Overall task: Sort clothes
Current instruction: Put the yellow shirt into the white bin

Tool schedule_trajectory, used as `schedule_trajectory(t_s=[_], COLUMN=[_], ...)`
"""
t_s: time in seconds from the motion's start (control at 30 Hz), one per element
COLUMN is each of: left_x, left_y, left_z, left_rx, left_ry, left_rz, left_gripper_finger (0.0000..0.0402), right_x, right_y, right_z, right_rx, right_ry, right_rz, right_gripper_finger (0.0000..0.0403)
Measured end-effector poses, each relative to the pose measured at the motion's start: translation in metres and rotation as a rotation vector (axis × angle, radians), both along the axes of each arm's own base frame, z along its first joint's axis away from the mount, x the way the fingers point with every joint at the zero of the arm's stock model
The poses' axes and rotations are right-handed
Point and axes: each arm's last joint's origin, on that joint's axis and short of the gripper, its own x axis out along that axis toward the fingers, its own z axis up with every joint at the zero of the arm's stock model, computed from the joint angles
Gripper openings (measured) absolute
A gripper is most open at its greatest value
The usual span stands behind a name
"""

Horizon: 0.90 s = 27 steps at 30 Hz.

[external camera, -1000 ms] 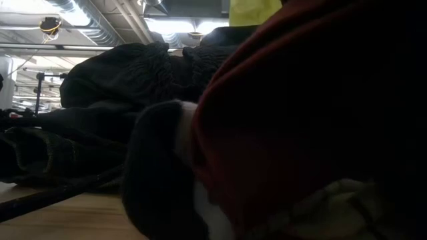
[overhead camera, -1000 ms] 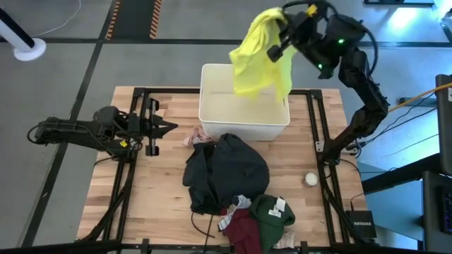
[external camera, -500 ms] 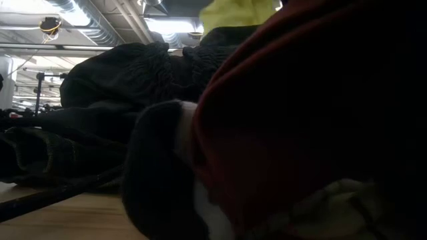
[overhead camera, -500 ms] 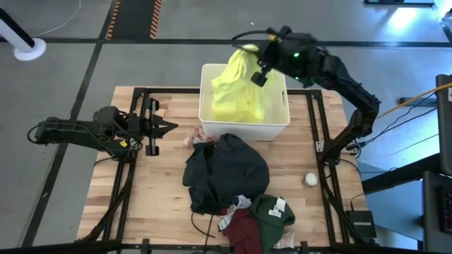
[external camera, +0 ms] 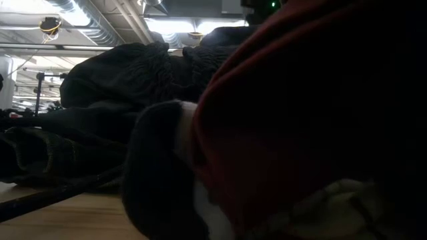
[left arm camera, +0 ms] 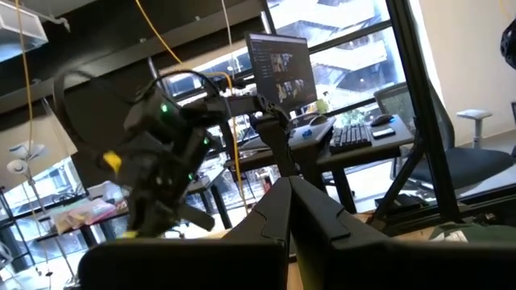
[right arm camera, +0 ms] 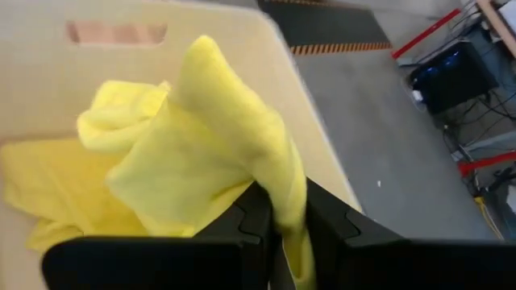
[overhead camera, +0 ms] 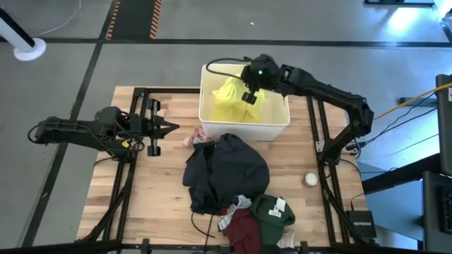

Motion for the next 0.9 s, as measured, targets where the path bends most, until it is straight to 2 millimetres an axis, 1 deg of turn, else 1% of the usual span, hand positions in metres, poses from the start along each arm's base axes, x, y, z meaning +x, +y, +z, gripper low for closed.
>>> schedule_trajectory(t_s=[0.1,0.2,0.6,0.7,0.9], left_x=[0.001,0.001,0.001,0.001,0.001], left_y=[0.000,0.000,0.000,0.000,0.000], left_z=[0.000,0.000,0.000,0.000,0.000], left_rx=[0.005,0.012,0.011,0.011,0.011], left_ry=[0.004,0.004,0.003,0.003,0.003], left_rz=[0.002,0.004,0.004,0.004,0.004], left_gripper_finger=[0.0000,0.0000,0.0000,0.0000,0.0000], right_x=[0.002,0.002,0.000,0.000,0.000], right_y=[-0.001,0.000,-0.002,-0.002,-0.002], right_z=[-0.013,-0.021,-0.022,-0.022,-0.022], right_rx=[0.004,0.014,-0.038,-0.039,-0.041], right_ry=[0.012,0.037,0.076,0.077,0.077], right_rz=[0.002,0.004,-0.053,-0.055,-0.059], right_gripper_finger=[0.0053,0.0053,0.0055,0.0075,0.0157])
